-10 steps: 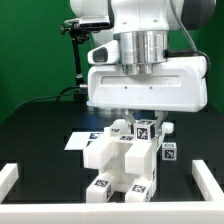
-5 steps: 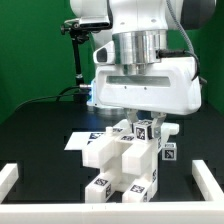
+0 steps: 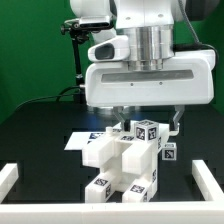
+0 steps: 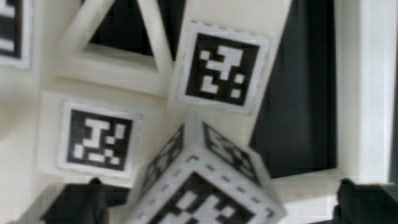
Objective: Assemble chair
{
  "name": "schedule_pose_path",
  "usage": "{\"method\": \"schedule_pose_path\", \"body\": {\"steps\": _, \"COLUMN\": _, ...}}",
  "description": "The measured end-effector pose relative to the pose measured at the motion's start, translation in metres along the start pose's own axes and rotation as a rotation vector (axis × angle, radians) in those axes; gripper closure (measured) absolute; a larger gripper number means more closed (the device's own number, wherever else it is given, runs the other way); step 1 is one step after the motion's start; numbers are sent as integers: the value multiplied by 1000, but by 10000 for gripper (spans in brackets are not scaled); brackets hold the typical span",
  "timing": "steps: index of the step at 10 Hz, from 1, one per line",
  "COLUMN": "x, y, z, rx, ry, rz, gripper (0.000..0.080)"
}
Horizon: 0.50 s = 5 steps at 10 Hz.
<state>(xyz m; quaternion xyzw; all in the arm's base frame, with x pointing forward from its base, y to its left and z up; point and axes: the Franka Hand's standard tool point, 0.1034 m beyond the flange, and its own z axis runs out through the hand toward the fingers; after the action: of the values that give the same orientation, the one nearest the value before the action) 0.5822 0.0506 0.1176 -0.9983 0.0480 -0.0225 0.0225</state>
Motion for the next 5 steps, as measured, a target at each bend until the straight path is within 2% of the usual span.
{"method": "schedule_pose_path", "body": {"steps": 3, "x": 0, "y": 4, "z": 1, "rx": -4, "ry": -2, "rz": -217, "gripper": 151}}
{"method": "schedule_pose_path", "body": {"steps": 5, "x": 0, "y": 18, "z": 3, "rx": -5, "ry": -7, "rz": -472, "gripper": 151}}
